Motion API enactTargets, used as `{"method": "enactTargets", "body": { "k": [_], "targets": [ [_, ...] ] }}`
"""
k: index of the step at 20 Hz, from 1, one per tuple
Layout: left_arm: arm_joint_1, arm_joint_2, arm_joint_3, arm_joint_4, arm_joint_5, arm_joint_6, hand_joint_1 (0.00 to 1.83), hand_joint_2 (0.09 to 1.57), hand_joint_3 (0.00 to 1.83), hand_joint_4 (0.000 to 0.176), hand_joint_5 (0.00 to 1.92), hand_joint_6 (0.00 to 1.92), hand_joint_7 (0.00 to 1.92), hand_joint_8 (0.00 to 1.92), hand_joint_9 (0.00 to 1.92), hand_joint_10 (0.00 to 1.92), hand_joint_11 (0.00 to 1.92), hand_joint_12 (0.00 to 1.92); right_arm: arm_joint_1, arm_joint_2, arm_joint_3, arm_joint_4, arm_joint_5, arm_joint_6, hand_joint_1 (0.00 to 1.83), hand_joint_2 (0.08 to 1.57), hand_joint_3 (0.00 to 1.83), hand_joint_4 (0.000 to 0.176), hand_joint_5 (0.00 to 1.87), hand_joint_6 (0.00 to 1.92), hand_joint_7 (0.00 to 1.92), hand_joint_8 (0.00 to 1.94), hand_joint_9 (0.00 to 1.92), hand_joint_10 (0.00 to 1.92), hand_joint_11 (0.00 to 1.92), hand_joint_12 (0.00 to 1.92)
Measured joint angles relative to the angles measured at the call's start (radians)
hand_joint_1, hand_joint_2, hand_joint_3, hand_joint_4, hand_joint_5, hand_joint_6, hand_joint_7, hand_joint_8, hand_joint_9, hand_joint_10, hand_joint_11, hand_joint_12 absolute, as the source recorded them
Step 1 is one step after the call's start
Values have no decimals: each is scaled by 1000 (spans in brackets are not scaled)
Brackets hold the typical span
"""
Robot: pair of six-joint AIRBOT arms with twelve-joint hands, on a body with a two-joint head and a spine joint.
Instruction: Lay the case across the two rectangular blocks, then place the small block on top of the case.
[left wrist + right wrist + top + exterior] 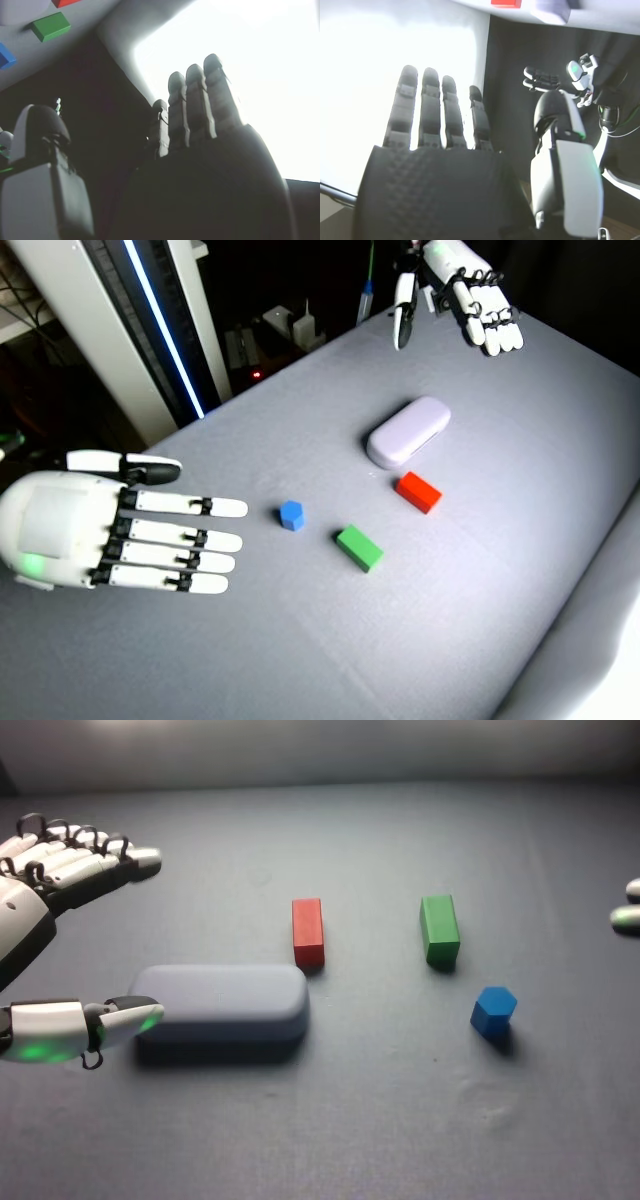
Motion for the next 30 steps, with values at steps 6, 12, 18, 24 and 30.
{"method": "enactTargets", "body": {
  "k": [6, 12, 18, 24, 30],
  "targets": [
    [-93, -13, 44, 83, 135, -1, 669, 845, 0, 82, 258, 1, 267, 1, 241, 1, 0, 735, 0, 0, 0, -6, -8, 1, 897, 1302, 2, 0, 516, 0, 291, 0, 338, 8, 130, 721],
    [-194, -51, 120, 188, 395, 1, 712, 811, 0, 103, 241, 4, 297, 2, 275, 3, 0, 759, 7, 0, 1, -14, -18, 1, 849, 1313, 5, 0, 519, 0, 290, 0, 331, 0, 135, 714],
    [-295, -120, 211, 258, 622, 1, 827, 808, 0, 112, 218, 12, 298, 8, 288, 9, 0, 611, 7, 0, 3, -21, -20, 2, 823, 1328, 4, 0, 504, 0, 271, 0, 317, 0, 123, 725],
    [-325, -179, 265, 273, 715, 1, 862, 812, 0, 68, 332, 0, 491, 2, 525, 12, 0, 1100, 7, 0, 5, -24, -20, 2, 881, 1316, 0, 0, 508, 0, 286, 0, 337, 0, 105, 839],
    [-329, -217, 291, 248, 741, 15, 994, 868, 1, 2, 452, 2, 671, 10, 712, 32, 190, 1186, 7, 0, 5, -25, -22, 2, 872, 1325, 3, 0, 504, 0, 277, 0, 325, 2, 83, 844]
  ]
}}
